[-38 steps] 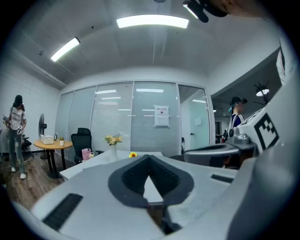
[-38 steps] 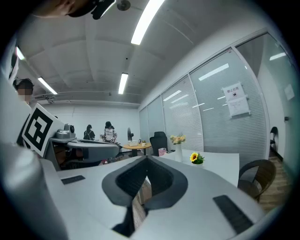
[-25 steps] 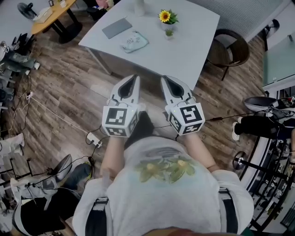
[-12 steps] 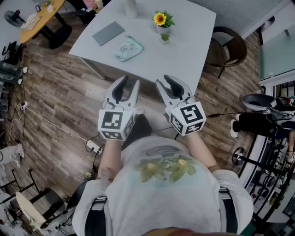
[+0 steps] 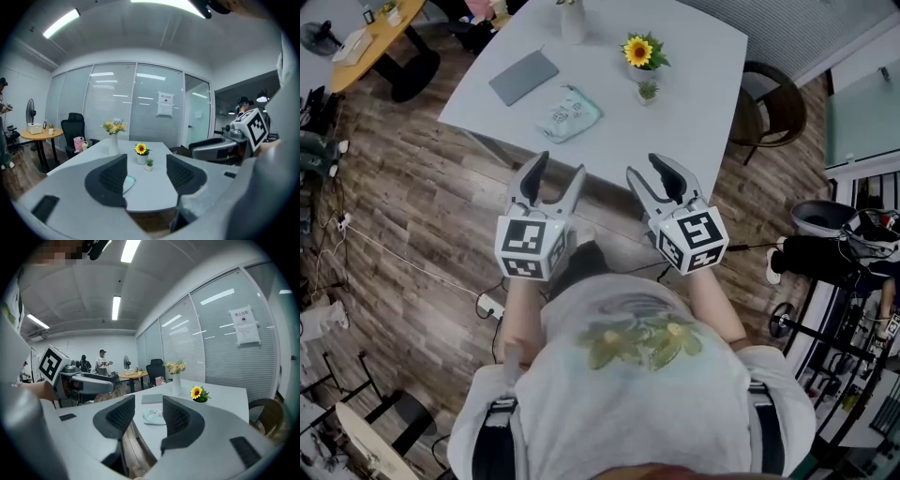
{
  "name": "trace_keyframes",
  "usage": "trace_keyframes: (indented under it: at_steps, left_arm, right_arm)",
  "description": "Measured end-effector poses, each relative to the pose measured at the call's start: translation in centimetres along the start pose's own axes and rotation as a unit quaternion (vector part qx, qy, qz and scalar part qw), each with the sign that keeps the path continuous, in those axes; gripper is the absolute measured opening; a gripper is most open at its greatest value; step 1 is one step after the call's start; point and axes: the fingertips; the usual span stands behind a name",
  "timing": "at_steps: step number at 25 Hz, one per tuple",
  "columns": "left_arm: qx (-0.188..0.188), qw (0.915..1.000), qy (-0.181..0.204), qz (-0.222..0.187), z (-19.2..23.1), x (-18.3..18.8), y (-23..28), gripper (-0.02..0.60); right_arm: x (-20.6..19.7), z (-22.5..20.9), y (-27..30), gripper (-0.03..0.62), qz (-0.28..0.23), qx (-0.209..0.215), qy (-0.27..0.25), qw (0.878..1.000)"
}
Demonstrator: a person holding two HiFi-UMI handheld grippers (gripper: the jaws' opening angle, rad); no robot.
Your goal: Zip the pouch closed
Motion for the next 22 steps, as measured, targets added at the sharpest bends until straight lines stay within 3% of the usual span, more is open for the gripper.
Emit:
trace_keyframes:
  at_steps: [15,22]
  left_arm:
    - [0.003,0.9997,0.003,0.026,10.5,1.3,5.3,0.242]
    - [-0.016,0.9982,-0.008,0.058,12.2,-0.1,7.6,0.242]
  right_arm:
    - [0.2,-2.7,9.3,0.176,0.029,-0.022,0.006,0.999]
    - [-0.3,-3.7,11.6,0.176,0.047,-0.025,0.004,0.999]
Point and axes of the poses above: the fingertips, and each gripper's own axes: y forward along the fingers, z to its left, x out of its top, and after that the axes turned 7 degrees about -y, right-handed
